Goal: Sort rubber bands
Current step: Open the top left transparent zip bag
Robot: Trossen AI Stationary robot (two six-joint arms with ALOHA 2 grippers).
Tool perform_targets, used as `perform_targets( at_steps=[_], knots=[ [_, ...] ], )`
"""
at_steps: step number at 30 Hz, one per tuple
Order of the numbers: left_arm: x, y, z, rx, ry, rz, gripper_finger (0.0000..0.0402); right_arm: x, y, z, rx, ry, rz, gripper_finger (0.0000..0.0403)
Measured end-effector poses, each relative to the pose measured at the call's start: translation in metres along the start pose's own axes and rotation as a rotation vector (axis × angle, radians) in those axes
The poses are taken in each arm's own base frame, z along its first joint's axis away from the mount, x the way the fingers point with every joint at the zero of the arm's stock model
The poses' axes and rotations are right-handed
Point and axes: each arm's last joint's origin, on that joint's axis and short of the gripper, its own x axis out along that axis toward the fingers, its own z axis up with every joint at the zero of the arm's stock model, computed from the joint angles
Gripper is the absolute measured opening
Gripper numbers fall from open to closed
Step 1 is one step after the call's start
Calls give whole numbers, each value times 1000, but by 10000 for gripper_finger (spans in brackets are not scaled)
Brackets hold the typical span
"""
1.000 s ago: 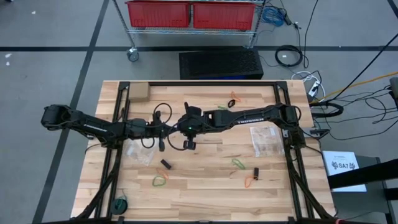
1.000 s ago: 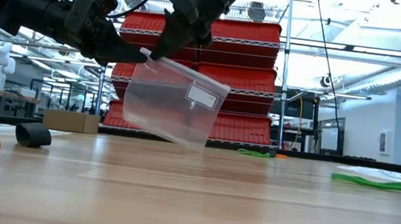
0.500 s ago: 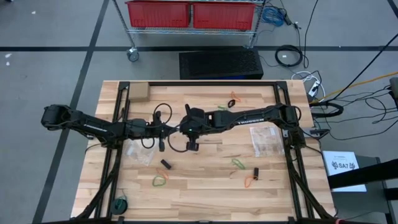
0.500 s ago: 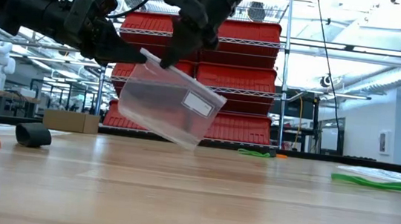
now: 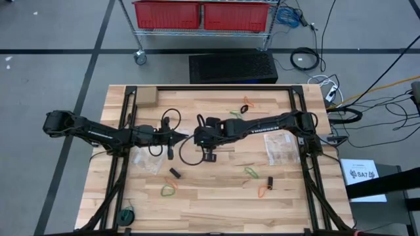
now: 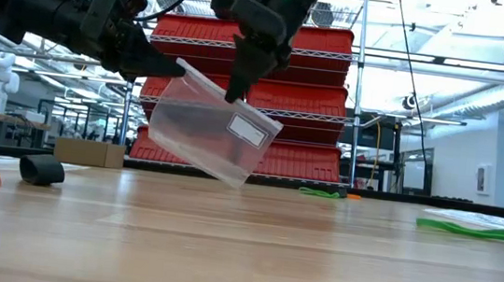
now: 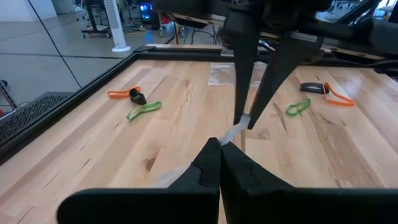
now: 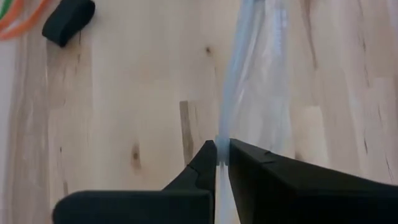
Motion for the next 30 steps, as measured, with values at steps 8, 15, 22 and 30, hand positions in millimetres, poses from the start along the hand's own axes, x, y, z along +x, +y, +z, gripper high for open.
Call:
perform_targets(
  at_steps=[8,15,22,30],
  knots=[
    [0,0,0,-9,-2,0,0,-1,3,-5,-10,48,0,8],
    [0,0,0,-9,0,0,0,-1,3,-9,-6,90,-3,8],
    [0,0,0,-9,3,1,0,-2,5,-14,-14,136,-5,8],
    [0,0,0,-9,3,4,0,-3,7,-18,-18,178,-8,8]
  ],
)
